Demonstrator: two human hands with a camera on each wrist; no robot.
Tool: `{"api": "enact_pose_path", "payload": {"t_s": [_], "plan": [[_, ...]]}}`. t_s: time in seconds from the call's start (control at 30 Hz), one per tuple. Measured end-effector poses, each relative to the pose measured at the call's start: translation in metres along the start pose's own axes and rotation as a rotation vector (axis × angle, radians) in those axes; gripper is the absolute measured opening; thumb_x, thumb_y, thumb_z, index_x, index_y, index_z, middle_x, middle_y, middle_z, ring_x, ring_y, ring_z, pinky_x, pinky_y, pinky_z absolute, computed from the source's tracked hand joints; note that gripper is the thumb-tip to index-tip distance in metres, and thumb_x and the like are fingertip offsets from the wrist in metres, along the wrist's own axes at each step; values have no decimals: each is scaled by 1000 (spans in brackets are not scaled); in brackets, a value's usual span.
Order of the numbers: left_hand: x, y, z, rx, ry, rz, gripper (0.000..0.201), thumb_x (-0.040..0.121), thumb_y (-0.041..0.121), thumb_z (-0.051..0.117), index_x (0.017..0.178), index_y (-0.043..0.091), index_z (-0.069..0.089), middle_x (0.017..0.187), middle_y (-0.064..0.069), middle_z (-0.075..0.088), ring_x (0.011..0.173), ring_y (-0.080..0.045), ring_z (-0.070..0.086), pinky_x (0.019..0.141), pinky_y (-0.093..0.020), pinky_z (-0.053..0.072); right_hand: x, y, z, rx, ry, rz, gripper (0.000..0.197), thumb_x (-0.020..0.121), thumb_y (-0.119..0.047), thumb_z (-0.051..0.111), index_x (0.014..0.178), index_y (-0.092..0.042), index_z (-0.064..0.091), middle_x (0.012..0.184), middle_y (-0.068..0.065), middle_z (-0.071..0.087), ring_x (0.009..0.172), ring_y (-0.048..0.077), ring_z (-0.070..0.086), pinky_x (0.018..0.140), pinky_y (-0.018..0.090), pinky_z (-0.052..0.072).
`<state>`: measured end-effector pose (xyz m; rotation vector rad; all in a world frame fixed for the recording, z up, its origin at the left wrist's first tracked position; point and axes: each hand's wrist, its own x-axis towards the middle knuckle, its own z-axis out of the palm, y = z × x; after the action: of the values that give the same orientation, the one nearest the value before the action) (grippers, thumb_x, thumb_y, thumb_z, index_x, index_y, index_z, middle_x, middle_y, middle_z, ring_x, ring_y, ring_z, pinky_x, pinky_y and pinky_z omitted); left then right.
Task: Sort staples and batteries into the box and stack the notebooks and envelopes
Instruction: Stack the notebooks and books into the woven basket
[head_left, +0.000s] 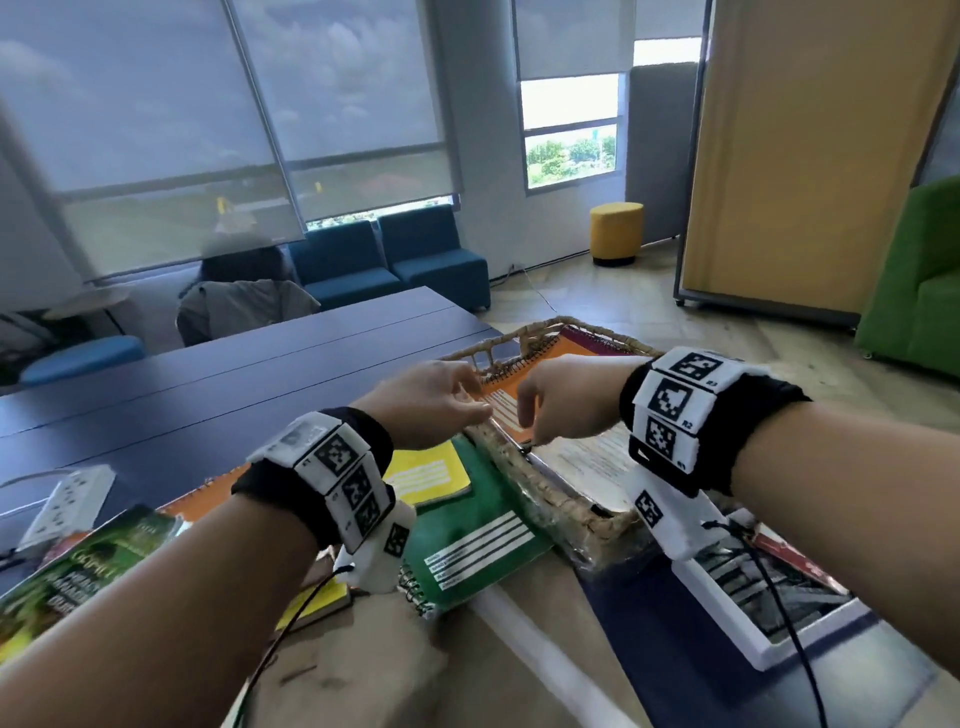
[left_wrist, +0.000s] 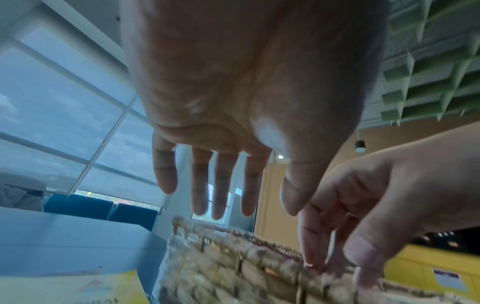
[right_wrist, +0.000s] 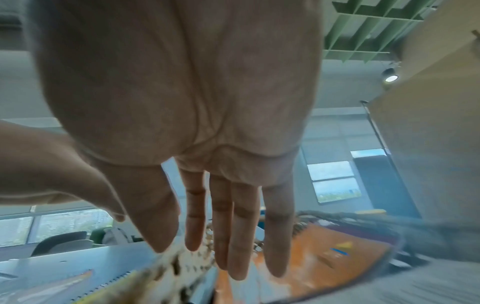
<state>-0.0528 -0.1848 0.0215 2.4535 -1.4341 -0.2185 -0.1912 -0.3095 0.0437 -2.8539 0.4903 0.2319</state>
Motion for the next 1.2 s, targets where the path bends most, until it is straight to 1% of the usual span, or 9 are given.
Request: {"api": "enact_pose_path", "payload": {"t_s": [0.07,0.17,0.37,0.5,0.6,0.73,0.9,1.1,1.2], "plan": [[-18,-9,-8,-95,62,30,28,98,38,65,118,18,67,107,3,69,98,-17,65,87,-31,52,2,-14,1,10,65,-46,19,96,-14,61,111,-12,72,109,4,69,96,19,62,84,32,55],[-51,-28,-23,-139,159,36,17,97,32,67,107,19,70,89,9,71,80,-9,68,64,-14,47,7,-43,3,21,120,-127,8,93,-14,61,90,-16,67,90,-2,66,78,11,57,64,24,44],[-117,-67,-57,-119,281,-45,13,95,34,69,92,21,71,75,4,74,65,-13,71,69,-31,58,18,-118,17,83,207,-314,2,91,-19,69,90,-21,71,88,-7,66,81,9,58,69,25,47],[-164,-98,-73,-105,289,-138,15,97,33,67,91,19,69,74,2,74,60,-11,69,61,-24,56,25,-174,36,124,162,-458,4,90,-20,70,89,-24,71,84,-11,64,84,12,60,75,26,50],[-198,-125,-77,-108,311,-209,15,96,32,68,88,19,68,72,1,72,55,-4,65,53,-14,47,27,-211,54,85,109,-563,1,91,-23,70,91,-24,70,78,-15,60,76,11,58,61,12,43],[-232,-157,-68,-98,129,-307,16,94,35,71,84,23,67,73,3,72,60,-5,66,58,-25,54,30,-240,84,19,-4,-680,5,87,-30,73,86,-30,69,73,-14,58,70,5,55,67,27,47],[-251,-180,-48,-44,-327,-382,13,91,34,76,91,21,71,79,1,74,69,-12,68,69,-28,54,27,-256,119,-115,-200,-737,20,89,-30,76,100,-14,74,90,-3,70,72,11,54,57,17,40],[-250,-184,-35,84,-313,-411,16,85,33,81,89,23,70,80,9,70,77,-9,66,71,-27,51,28,-260,134,-163,-189,-728,27,85,-36,79,95,-11,74,89,5,71,78,20,60,63,31,50],[-246,-182,-30,115,-339,-409,24,81,35,85,92,21,68,85,7,69,79,-9,63,69,-26,49,28,-255,133,-186,-185,-730,27,87,-35,76,95,-10,73,91,6,70,81,23,62,62,32,49]]}}
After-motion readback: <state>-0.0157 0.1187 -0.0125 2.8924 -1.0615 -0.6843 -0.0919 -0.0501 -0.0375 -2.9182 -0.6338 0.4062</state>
